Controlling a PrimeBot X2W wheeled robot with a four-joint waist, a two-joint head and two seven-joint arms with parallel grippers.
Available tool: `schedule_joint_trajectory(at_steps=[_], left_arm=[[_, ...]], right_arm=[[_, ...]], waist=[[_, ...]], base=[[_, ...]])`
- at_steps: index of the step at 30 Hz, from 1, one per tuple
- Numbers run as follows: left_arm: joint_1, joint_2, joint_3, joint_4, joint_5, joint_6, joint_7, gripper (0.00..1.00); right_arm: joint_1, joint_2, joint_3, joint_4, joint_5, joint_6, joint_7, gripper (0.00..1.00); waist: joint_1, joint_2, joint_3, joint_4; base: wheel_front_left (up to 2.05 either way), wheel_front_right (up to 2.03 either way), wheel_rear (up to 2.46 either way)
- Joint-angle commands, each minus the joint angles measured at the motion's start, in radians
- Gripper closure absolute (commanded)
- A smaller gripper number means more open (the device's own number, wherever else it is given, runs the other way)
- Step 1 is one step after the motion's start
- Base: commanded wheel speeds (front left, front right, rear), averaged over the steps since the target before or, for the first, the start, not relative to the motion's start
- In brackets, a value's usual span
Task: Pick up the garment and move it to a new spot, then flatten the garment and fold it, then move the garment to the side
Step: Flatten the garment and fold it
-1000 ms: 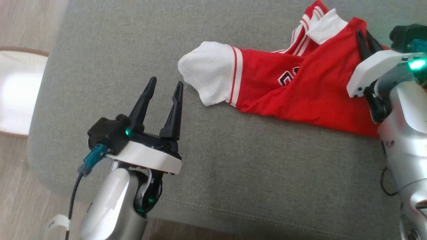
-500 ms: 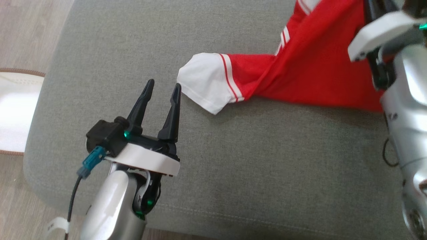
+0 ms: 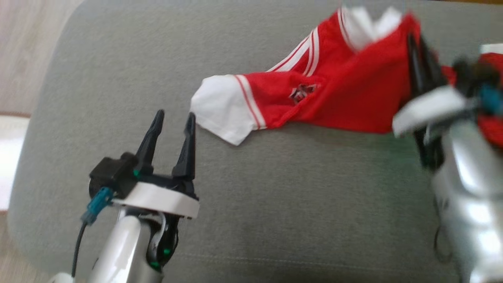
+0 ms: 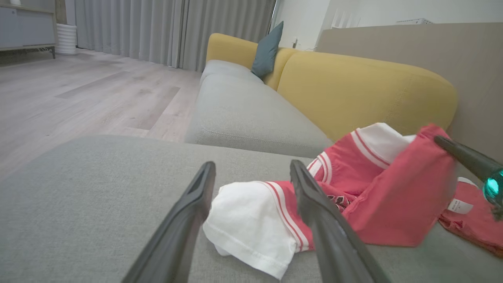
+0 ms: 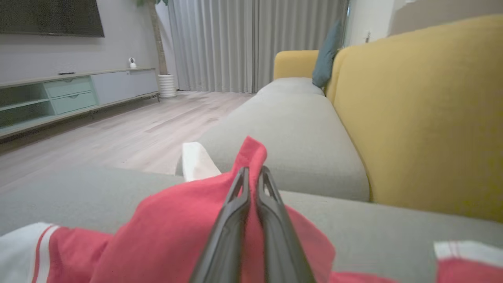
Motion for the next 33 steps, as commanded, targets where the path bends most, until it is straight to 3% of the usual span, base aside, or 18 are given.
schedule_joint_trajectory(at_steps=[1,6,10,11,12,19,26,33], left_arm=[[-0.005,0.008,0.044,-0.036,0.01,-0.001,-0.008,0.0],[0.006,0.008,0.06,-0.036,0.025,-0.013,-0.008,0.0],[0.013,0.008,0.064,-0.029,0.032,-0.019,-0.008,0.0],[0.015,0.008,0.065,-0.027,0.034,-0.021,-0.008,0.0],[0.017,0.008,0.065,-0.025,0.035,-0.022,-0.008,0.0],[0.025,0.008,0.056,-0.018,0.035,-0.022,-0.008,0.0],[0.033,0.008,0.051,-0.022,0.031,-0.019,-0.008,0.0],[0.038,0.008,0.04,-0.034,0.02,-0.011,-0.008,0.0]], right_arm=[[0.072,0.026,-0.005,-0.09,0.006,0.007,-0.014,1.0],[0.318,0.082,-0.057,-0.264,-0.028,0.007,0.02,1.0],[0.439,0.112,-0.087,-0.328,-0.047,0.007,0.042,1.0],[0.474,0.119,-0.096,-0.342,-0.056,0.007,0.047,0.69],[0.504,0.125,-0.103,-0.352,-0.058,0.007,0.055,0.0],[0.574,0.141,-0.139,-0.454,-0.056,0.007,0.054,0.0],[0.56,0.142,-0.053,-0.571,-0.03,0.007,0.061,0.0],[0.604,0.134,0.005,-0.581,-0.029,0.007,0.067,0.0]], waist=[[0.0001,0.0,-0.022,-0.044],[0.0001,0.0,-0.028,-0.097],[0.0001,0.0,-0.039,-0.119],[0.0001,0.0,-0.042,-0.125],[0.0001,0.0,-0.045,-0.129],[0.0001,0.0,-0.068,-0.135],[0.0001,0.0,-0.086,-0.12],[0.0001,0.0,-0.091,-0.098]], base=[[0.0,0.0,0.0],[0.0,0.0,0.0],[0.0,0.0,0.0],[0.0,0.0,0.0],[0.0,0.0,0.0],[0.0,0.0,0.0],[0.0,0.0,0.0],[0.0,0.0,0.0]])
